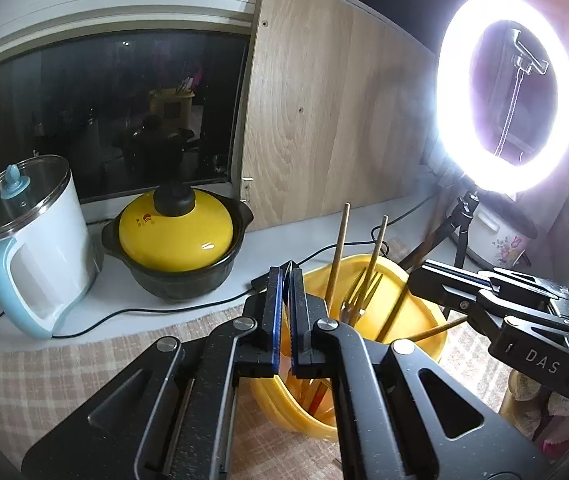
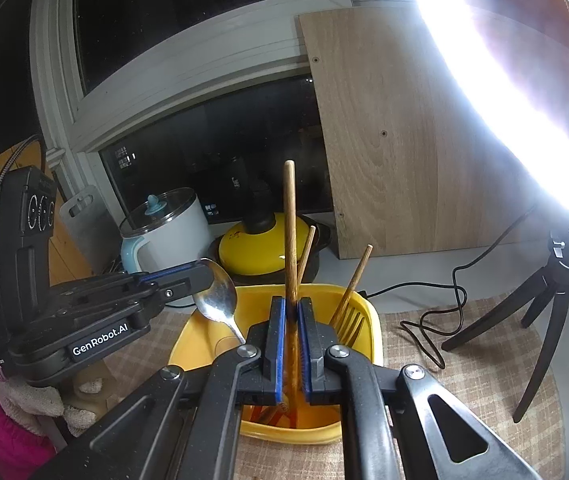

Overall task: Organize utensils
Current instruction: 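Open the left tool while the right tool opens, dropping spoon and chopstick into the container, then move both open tools down to the green spoon and the chopstick on the cloth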

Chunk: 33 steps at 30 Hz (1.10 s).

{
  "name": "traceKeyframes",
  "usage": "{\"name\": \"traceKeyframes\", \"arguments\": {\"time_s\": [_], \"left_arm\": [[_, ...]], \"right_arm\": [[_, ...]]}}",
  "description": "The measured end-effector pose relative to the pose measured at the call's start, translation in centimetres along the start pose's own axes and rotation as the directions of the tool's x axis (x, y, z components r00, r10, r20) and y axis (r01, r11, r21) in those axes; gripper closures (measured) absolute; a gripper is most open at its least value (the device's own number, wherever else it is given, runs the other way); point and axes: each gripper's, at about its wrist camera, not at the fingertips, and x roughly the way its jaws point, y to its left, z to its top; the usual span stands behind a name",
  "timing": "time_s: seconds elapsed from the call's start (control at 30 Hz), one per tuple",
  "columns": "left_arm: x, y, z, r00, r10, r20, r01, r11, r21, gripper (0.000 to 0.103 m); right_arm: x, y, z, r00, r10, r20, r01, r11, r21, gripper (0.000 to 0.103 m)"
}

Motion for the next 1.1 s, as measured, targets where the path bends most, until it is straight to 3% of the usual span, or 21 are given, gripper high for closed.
{"name": "traceKeyframes", "arguments": {"time_s": [0.07, 0.57, 0.7, 0.73, 0.8, 0.87, 1.1], "left_arm": [[-0.4, 0.0, 0.0, 1.0, 0.001, 0.006, -0.001, 1.0, -0.006, 0.103], [-7.3, 0.8, -0.8, 0.993, 0.079, 0.085, -0.073, 0.995, -0.075, 0.102], [-9.6, 1.1, -1.9, 0.989, 0.117, 0.093, -0.109, 0.99, -0.093, 0.102], [-10.0, 1.2, -2.2, 0.988, 0.123, 0.092, -0.114, 0.988, -0.101, 0.101], [-10.9, 1.3, -3.0, 0.987, 0.135, 0.093, -0.123, 0.985, -0.119, 0.076], [-11.8, 1.2, -4.0, 0.985, 0.144, 0.092, -0.131, 0.983, -0.13, 0.063], [-11.9, -0.1, -8.7, 0.989, 0.145, -0.018, -0.146, 0.979, -0.141, 0.063]], "right_arm": [[-0.4, -0.1, 0.0, 1.0, 0.007, 0.003, -0.007, 1.0, 0.004, 0.079], [-4.8, -1.0, -0.1, 0.997, 0.071, 0.042, -0.072, 0.997, 0.021, 0.073], [-6.6, -1.3, -0.6, 0.995, 0.084, 0.058, -0.084, 0.996, -0.006, 0.056], [-7.0, -1.4, -0.7, 0.994, 0.09, 0.062, -0.089, 0.996, -0.008, 0.054], [-7.8, -1.7, -1.2, 0.992, 0.113, 0.061, -0.113, 0.994, -0.008, 0.048], [-8.0, -1.8, -1.7, 0.991, 0.13, 0.046, -0.129, 0.992, -0.015, 0.043], [-7.3, -2.1, -4.8, 0.984, 0.149, -0.098, -0.153, 0.988, -0.029, 0.042]]}}
